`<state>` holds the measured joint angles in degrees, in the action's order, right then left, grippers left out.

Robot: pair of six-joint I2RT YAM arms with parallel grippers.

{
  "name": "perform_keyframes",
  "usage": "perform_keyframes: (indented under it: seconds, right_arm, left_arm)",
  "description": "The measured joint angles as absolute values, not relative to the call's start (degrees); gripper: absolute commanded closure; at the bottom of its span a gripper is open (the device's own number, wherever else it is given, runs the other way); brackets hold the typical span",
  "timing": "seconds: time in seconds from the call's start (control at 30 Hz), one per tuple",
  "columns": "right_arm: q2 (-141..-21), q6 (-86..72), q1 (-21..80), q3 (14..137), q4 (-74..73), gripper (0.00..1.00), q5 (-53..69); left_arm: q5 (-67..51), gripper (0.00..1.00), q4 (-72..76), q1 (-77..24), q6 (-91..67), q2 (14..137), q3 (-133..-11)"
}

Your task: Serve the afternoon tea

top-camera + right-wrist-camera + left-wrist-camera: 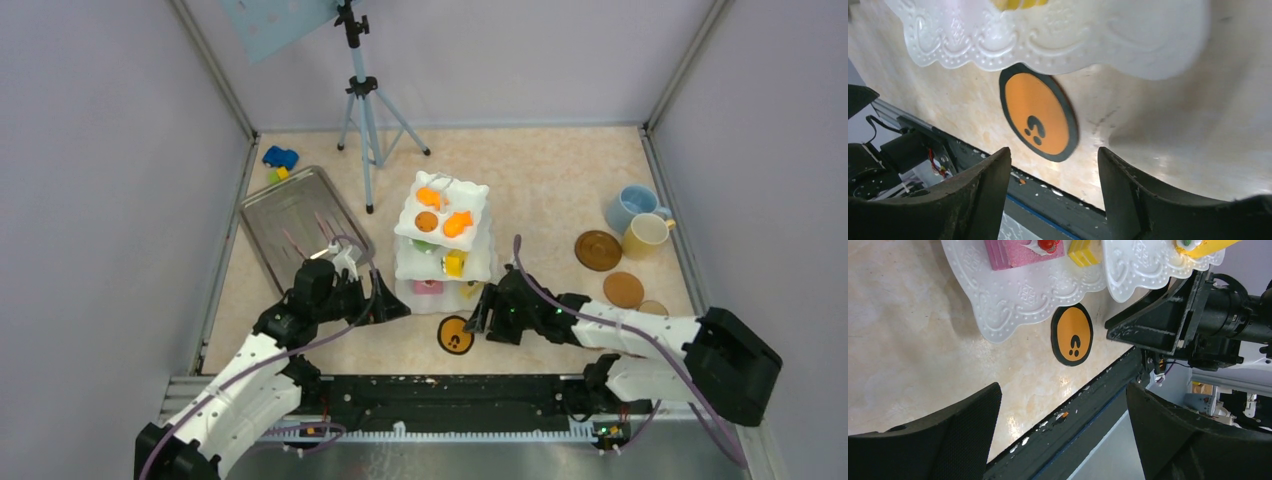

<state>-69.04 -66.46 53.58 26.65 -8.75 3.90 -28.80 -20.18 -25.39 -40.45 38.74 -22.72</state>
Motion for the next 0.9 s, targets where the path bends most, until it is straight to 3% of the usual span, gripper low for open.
perform_keyframes:
  seconds: [0.2,0.43,0.67,0.9]
  right_arm:
    - [-61.45,-64.12,47.24,21.34,-9.5,0.4,1.69]
    - [-72.71,-64.51,52.29,24.27,1.58,0.55,2.0]
    - [-78.94,-69.38,59.66,25.23,11.18,0.48,1.78]
    - [-62.33,-73.73,59.4,17.93,2.9,0.37,-5.15]
  left_arm:
    - [-28.62,0.01,-19.92,-25.39,-40.62,39.42,-22.26]
    - [-27.99,0.01,-19.66,-25.39,-40.6,40.95,-22.13]
    - [-27.42,0.01,-19.7,-25.39,-40.66,40.42,-21.56]
    - [-27.7,0.02,-19.68,-25.39,-40.6,40.64,-20.86]
